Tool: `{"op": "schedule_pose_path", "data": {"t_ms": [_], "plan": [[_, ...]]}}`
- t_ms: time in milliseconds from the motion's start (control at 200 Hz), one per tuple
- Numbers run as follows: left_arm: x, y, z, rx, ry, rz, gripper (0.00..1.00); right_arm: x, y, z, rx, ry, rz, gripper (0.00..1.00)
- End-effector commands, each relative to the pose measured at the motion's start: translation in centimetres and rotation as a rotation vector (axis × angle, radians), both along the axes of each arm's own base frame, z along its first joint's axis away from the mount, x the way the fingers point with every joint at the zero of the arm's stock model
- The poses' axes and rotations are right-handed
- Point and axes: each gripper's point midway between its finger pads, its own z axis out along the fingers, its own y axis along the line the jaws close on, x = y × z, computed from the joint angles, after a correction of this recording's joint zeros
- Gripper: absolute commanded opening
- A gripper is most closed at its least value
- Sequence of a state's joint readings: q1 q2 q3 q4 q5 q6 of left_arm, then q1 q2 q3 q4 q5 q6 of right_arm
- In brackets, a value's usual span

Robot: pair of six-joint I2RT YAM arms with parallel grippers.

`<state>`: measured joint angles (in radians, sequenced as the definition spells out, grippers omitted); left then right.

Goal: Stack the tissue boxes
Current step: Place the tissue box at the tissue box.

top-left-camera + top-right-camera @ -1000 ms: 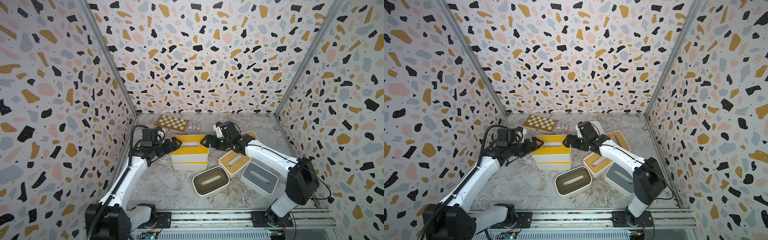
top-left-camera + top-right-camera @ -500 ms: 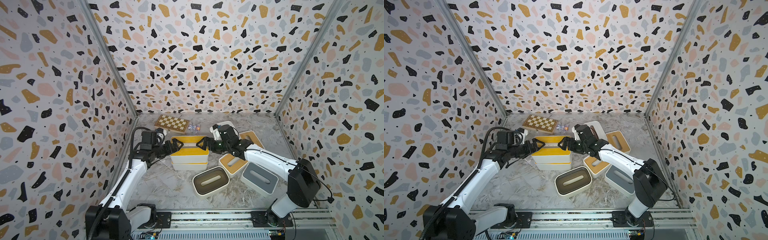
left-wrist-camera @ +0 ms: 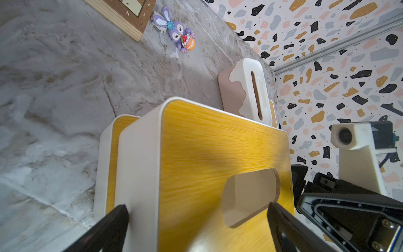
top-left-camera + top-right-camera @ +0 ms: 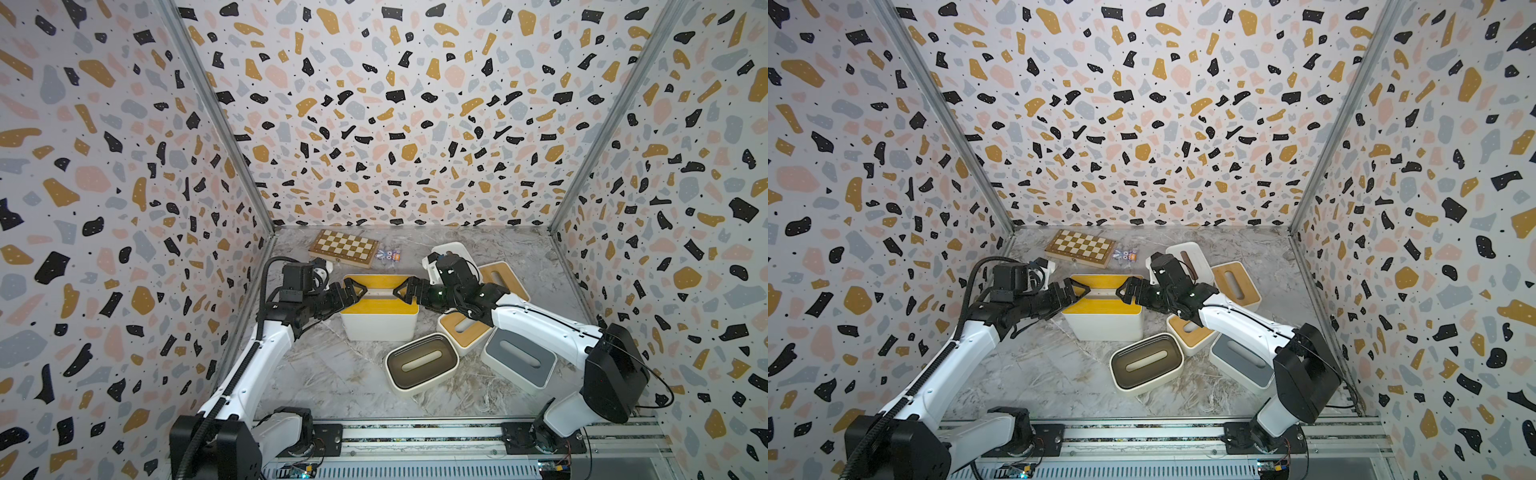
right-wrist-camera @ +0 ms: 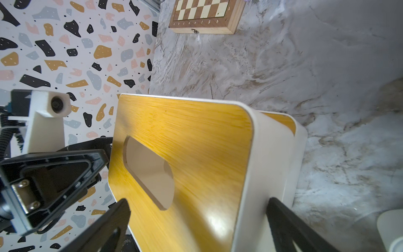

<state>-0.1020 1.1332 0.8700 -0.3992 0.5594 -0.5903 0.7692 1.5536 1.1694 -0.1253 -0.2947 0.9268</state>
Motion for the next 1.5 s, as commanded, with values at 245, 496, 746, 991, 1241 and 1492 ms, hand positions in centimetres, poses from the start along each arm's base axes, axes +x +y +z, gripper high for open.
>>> {"op": "schedule_pose_path", "data": {"t_ms": [245, 496, 746, 991, 1241, 1492], "plan": [[0.9, -0.4, 1.0, 0.013, -0.039, -0.02, 1.0, 1.0, 1.2, 1.9, 0.052, -0.044, 0.013, 0.99], [1.2, 0.1, 0.8, 0.044, -0.038, -0.002, 1.0, 1.3, 1.5, 1.5, 0.035, -0.038, 0.011, 0.99], [1.5, -0.1, 1.0, 0.04, -0.033, -0.008, 1.0, 1.3, 0.5, 1.4, 0.021, -0.043, -0.025, 0.99], [1.4, -0.2, 1.0, 0.026, -0.035, -0.01, 1.0, 1.5, 0.0, 1.4, 0.006, -0.04, -0.045, 0.99], [2.2, -0.4, 1.2, 0.019, -0.041, -0.01, 1.0, 1.6, 0.4, 1.5, 0.031, -0.033, -0.051, 0.99], [2.8, -0.6, 1.4, 0.014, -0.038, -0.023, 1.0, 1.2, 0.9, 1.7, 0.035, -0.029, -0.048, 0.99]]}}
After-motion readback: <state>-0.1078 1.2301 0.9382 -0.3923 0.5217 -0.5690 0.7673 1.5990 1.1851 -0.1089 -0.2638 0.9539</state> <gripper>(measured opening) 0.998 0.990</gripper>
